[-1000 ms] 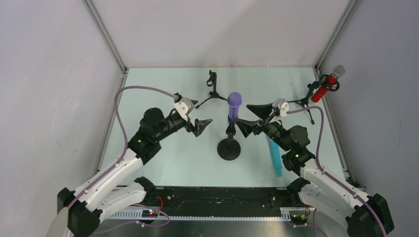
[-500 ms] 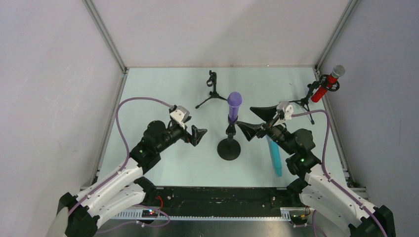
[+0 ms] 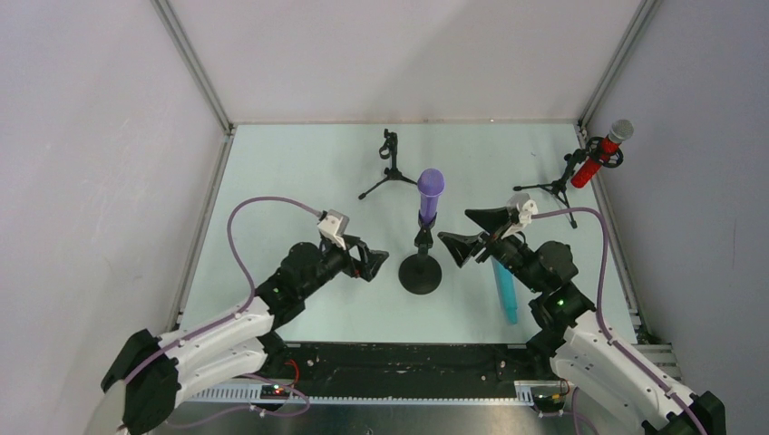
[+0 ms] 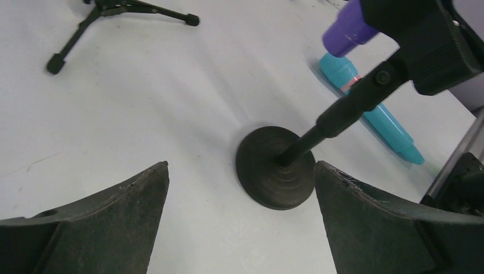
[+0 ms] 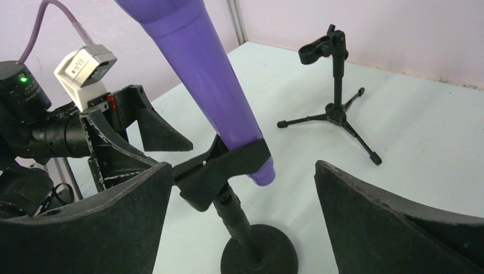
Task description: Attach the microphones to the stand
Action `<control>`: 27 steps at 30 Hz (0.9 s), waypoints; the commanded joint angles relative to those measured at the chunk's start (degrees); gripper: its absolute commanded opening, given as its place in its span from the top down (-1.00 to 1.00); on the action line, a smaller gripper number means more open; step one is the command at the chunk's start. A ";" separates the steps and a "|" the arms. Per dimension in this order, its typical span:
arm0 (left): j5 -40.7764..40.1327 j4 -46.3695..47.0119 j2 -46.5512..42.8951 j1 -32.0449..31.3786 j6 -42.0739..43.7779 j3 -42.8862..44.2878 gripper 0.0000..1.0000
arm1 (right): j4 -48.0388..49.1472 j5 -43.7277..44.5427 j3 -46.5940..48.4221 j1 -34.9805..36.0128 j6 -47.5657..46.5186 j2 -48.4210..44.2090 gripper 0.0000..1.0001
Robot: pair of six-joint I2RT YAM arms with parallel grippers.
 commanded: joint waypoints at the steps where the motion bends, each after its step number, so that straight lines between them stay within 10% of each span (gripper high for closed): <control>1: -2.74 10.26 3.23 -3.95 -0.80 0.51 -0.99 | -0.85 1.96 -0.91 -0.17 0.53 -2.11 -0.97; 27: -1.13 30.46 31.11 -17.09 10.32 15.54 -0.44 | -6.10 3.29 -2.08 -3.61 2.28 -7.62 -0.97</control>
